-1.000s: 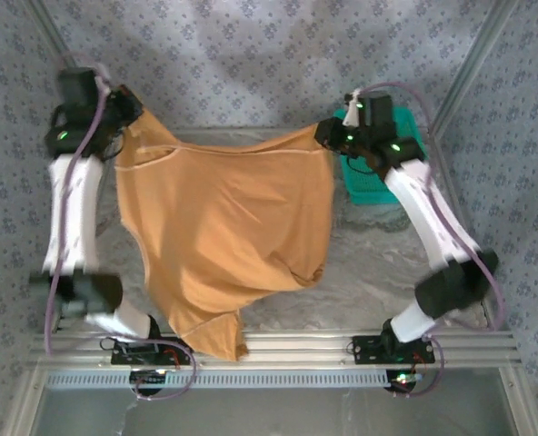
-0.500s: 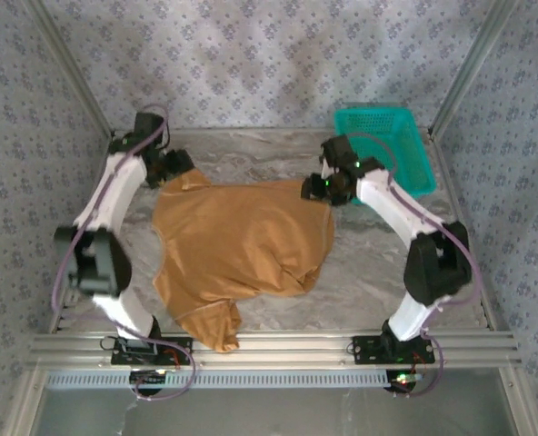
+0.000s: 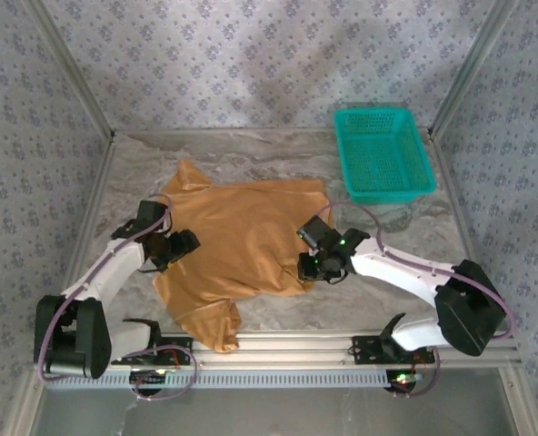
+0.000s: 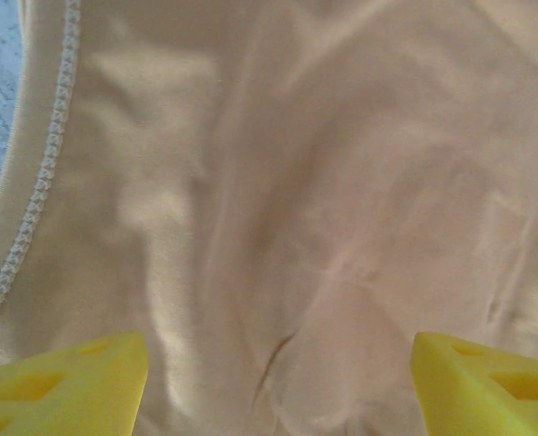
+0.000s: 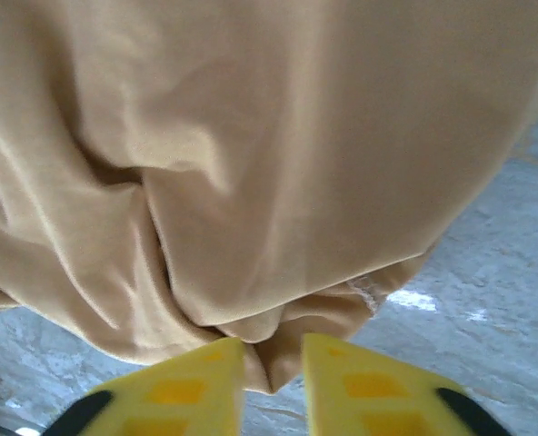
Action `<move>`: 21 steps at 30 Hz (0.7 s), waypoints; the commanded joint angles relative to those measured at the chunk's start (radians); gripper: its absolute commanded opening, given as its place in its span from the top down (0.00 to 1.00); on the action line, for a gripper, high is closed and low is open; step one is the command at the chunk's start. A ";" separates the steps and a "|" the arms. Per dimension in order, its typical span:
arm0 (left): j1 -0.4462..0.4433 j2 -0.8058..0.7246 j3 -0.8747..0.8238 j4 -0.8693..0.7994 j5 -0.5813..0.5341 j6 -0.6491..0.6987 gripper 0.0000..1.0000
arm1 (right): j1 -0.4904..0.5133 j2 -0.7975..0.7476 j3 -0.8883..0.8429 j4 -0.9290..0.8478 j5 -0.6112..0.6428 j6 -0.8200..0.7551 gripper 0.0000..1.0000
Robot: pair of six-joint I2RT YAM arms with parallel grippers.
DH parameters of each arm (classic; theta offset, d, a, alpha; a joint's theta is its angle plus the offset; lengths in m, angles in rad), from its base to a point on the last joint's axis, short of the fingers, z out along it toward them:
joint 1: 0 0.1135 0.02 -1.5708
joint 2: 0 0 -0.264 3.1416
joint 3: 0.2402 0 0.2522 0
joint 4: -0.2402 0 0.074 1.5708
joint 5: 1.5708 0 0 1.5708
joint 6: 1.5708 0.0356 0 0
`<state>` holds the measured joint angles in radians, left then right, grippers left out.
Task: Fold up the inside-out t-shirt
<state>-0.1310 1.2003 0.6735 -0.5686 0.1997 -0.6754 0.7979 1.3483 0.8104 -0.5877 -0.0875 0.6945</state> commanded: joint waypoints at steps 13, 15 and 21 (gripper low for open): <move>0.183 0.045 -0.058 0.143 0.105 -0.030 0.24 | 0.020 0.111 -0.022 0.174 0.004 0.110 0.75; 0.202 0.075 -0.052 0.174 0.114 -0.049 0.24 | 0.019 0.092 -0.017 0.153 0.017 0.110 0.90; 0.275 0.250 0.046 0.217 0.128 -0.076 0.28 | -0.008 0.015 0.156 -0.129 0.038 -0.004 1.00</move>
<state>0.1184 1.3891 0.6518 -0.3920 0.3134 -0.7319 0.8017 1.4208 0.8566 -0.5514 -0.0738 0.7517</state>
